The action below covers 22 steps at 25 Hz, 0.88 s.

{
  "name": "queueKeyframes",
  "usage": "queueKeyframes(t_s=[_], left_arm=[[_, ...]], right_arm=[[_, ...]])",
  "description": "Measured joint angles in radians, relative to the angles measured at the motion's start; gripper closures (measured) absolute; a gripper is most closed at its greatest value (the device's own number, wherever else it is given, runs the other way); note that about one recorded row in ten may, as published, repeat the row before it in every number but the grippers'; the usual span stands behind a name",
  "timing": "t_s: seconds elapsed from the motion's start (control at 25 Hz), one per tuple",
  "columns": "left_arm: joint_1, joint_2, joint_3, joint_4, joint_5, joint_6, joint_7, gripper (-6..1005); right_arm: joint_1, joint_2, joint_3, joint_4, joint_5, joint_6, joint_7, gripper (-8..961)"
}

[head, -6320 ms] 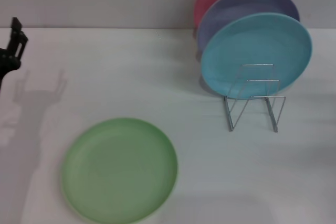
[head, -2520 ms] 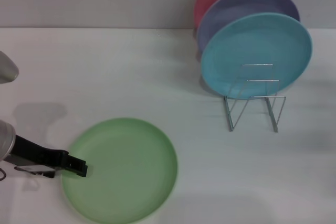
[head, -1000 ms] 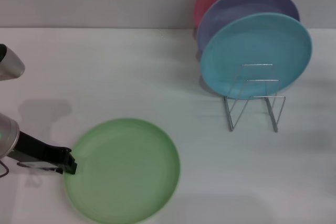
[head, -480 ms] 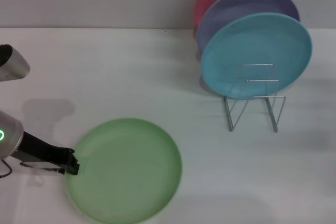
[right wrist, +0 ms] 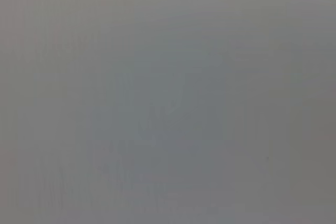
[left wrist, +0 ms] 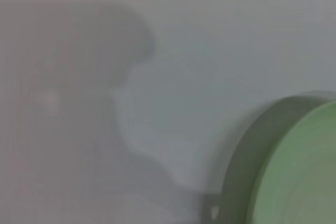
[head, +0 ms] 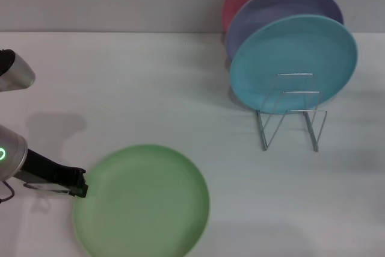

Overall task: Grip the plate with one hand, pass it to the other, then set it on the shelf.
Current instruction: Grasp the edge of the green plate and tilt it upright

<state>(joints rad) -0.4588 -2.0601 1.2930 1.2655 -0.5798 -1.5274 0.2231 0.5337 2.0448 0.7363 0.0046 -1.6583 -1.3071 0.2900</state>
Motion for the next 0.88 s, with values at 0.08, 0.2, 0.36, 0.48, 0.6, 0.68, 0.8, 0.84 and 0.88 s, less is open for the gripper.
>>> queueKeyframes(t_s=[0.08, 0.2, 0.36, 0.48, 0.6, 0.68, 0.8, 0.84, 0.88], left_arm=[[0.0, 0.0, -0.002, 0.0, 0.0, 0.001, 0.003, 957], [0.0, 0.0, -0.007, 0.001, -0.005, 0.002, 0.014, 967], [0.0, -0.002, -0.023, 0.008, -0.01, 0.018, 0.028, 970], [0.0, -0.002, -0.033, 0.01, -0.01, 0.035, 0.031, 969], [-0.001, -0.003, -0.056, 0.01, -0.018, 0.055, 0.047, 969], [-0.002, -0.003, -0.066, 0.008, -0.033, 0.066, 0.058, 969], [-0.002, 0.0, -0.076, 0.007, -0.06, 0.1, 0.077, 968], [-0.002, 0.0, -0.076, 0.007, -0.06, 0.1, 0.077, 968], [-0.002, -0.001, -0.082, 0.006, -0.062, 0.122, 0.084, 968]], right_arm=[[0.0, 0.0, 0.0, 0.0, 0.0, 0.001, 0.0, 328], [0.0, 0.0, 0.0, 0.0, 0.0, 0.002, 0.0, 329], [0.0, 0.0, 0.0, 0.0, 0.0, 0.004, 0.0, 329], [0.0, 0.0, 0.0, 0.0, 0.0, 0.005, 0.0, 329], [0.0, 0.001, 0.0, 0.0, 0.0, 0.006, 0.0, 329], [0.0, 0.001, 0.0, 0.0, 0.0, 0.006, 0.0, 329], [-0.002, 0.003, 0.0, 0.0, 0.0, 0.006, 0.0, 329], [-0.002, 0.003, 0.0, 0.0, 0.0, 0.006, 0.0, 329], [-0.003, 0.004, 0.0, 0.0, 0.0, 0.006, 0.0, 329]])
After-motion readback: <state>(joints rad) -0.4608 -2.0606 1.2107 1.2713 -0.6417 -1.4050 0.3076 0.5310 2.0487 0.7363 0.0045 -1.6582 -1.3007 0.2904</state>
